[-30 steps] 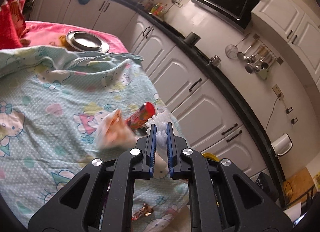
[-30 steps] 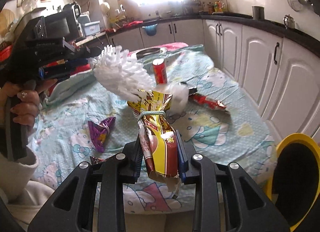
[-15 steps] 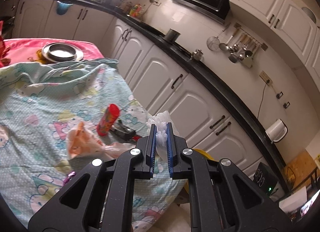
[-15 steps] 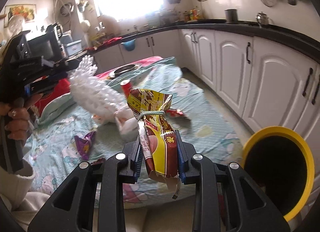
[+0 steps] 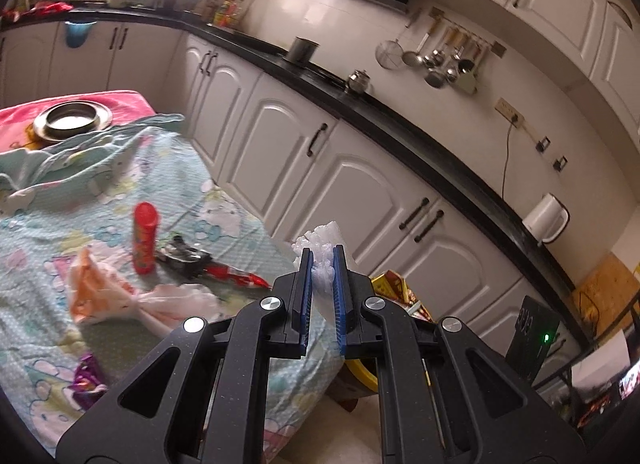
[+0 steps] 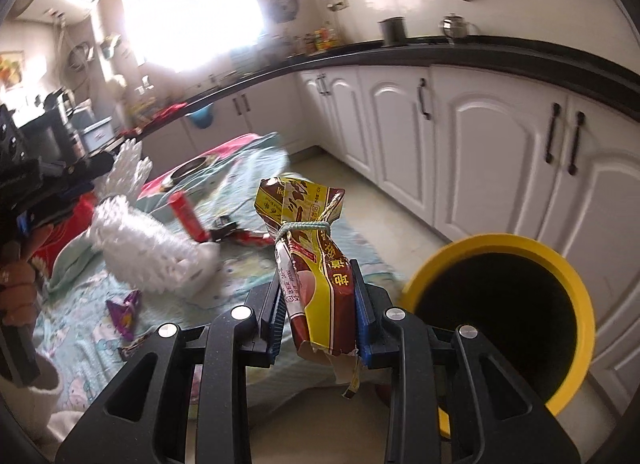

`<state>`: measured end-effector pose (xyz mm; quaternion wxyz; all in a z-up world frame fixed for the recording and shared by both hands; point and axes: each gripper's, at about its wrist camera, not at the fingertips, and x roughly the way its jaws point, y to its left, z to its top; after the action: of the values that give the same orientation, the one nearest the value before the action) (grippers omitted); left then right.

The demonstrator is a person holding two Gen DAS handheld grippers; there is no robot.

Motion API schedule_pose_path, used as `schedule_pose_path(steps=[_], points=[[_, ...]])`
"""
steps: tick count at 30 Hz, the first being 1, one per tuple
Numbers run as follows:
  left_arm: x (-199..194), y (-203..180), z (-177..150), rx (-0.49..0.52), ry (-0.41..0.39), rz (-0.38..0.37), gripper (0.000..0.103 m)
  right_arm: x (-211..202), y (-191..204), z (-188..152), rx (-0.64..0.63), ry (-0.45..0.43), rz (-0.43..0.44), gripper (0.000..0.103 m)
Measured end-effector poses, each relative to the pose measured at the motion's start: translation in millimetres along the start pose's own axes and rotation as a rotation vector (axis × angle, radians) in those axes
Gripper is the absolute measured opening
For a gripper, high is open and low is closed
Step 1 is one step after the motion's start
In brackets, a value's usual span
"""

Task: Collect trash
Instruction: 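Carry the white foam mesh and yellow snack wrapper over the yellow bin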

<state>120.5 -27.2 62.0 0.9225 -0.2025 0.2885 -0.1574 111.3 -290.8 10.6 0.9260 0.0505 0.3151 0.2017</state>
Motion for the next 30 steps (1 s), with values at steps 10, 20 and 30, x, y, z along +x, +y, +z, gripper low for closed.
schedule_pose_path(steps=[10, 20, 30], points=[[31.8, -27.7, -7.3, 0.059, 0.039, -0.016, 0.005, -14.5, -44.0, -3.5, 0.106, -0.024, -0.08, 0.027], [63.5, -56.7, -18.9, 0.138, 0.075, -0.015, 0.005, -28.6, -78.8, -9.9, 0.182, -0.054, -0.144, 0.027], [93.6, -80.0, -34.5, 0.216, 0.096, 0.0, 0.005, -39.3, -104.4, -23.0, 0.23, -0.063, -0.212, 0.027]])
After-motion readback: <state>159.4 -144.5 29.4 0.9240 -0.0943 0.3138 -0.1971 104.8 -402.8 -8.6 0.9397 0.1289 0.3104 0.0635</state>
